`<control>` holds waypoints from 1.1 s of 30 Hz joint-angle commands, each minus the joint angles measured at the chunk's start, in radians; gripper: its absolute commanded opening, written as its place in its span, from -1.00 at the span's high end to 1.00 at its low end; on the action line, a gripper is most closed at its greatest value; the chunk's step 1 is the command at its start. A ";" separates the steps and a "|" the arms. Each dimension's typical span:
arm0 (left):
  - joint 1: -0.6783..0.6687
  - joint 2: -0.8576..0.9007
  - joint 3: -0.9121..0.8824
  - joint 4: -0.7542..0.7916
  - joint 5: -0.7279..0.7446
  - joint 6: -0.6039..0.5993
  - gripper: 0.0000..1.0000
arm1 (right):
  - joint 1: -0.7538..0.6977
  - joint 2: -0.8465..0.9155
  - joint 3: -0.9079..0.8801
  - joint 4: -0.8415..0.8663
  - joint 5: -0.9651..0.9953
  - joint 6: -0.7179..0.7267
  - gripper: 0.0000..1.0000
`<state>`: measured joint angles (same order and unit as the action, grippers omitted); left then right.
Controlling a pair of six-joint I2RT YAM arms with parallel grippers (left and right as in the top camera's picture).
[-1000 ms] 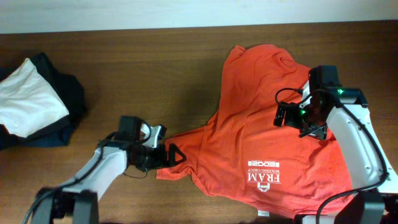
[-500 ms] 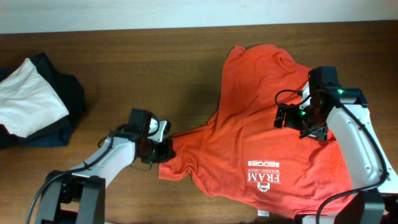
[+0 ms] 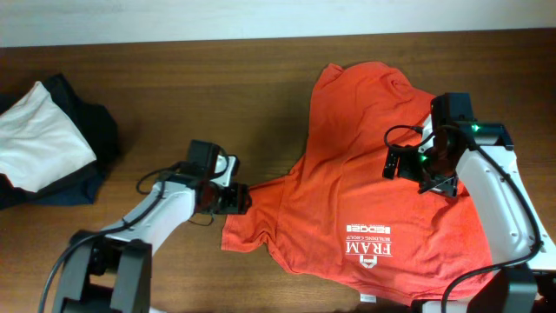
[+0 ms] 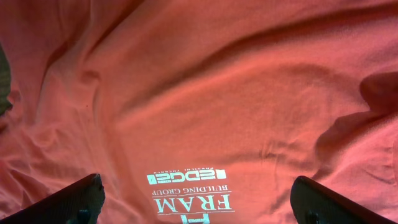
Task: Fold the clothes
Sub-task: 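Drag the shirt leftward with the left gripper to spread it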
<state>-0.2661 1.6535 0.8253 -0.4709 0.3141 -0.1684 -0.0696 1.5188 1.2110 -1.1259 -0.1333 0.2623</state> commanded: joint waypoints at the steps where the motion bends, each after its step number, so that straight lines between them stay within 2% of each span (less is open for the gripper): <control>1: -0.069 0.049 0.010 0.026 0.010 0.013 0.08 | -0.005 -0.014 0.015 -0.002 0.014 0.000 -0.97; 2: -0.083 0.050 0.010 0.035 -0.005 0.013 0.70 | -0.005 -0.014 0.015 -0.003 0.014 0.000 -0.97; 3: -0.087 0.046 0.013 0.041 -0.032 0.013 0.99 | -0.005 -0.014 0.015 -0.005 0.015 -0.001 -0.97; 5: -0.073 0.040 0.045 0.040 -0.116 0.012 1.00 | -0.005 -0.014 0.015 -0.009 0.015 -0.001 -0.97; 8: 0.040 0.035 0.219 0.018 -0.306 0.013 1.00 | -0.005 -0.014 0.015 -0.008 0.015 0.000 -0.97; 12: 0.206 0.039 0.499 0.055 -0.349 0.016 1.00 | -0.005 -0.014 0.015 -0.008 0.015 0.000 -0.97; 13: 0.246 0.041 0.565 0.051 -0.278 0.016 -0.30 | -0.005 -0.014 0.015 -0.008 0.015 0.000 -0.97; 14: 0.257 0.040 0.570 0.047 -0.220 0.016 -0.98 | -0.005 -0.014 0.015 -0.008 0.015 0.000 -0.97; 16: 0.272 0.043 0.569 -0.026 -0.151 0.016 -0.98 | -0.005 -0.014 0.015 -0.008 0.015 0.000 -0.97; 20: 0.254 0.099 0.568 -0.406 -0.111 0.015 -0.98 | -0.005 -0.014 0.015 -0.008 0.015 -0.001 -0.97; 24: 0.180 0.180 0.552 -0.683 0.073 0.014 -0.98 | -0.005 -0.014 0.015 -0.008 0.015 -0.008 -0.97; 28: 0.089 0.204 0.444 -0.706 0.116 -0.084 -0.98 | -0.005 -0.014 0.015 -0.009 0.015 -0.023 -0.97; 33: 0.009 0.204 0.287 -0.586 0.047 -0.188 -0.97 | -0.005 -0.014 0.015 -0.009 0.015 -0.023 -0.97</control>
<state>-0.2268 1.8481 1.1988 -1.1168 0.3908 -0.2634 -0.0696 1.5188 1.2110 -1.1336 -0.1307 0.2501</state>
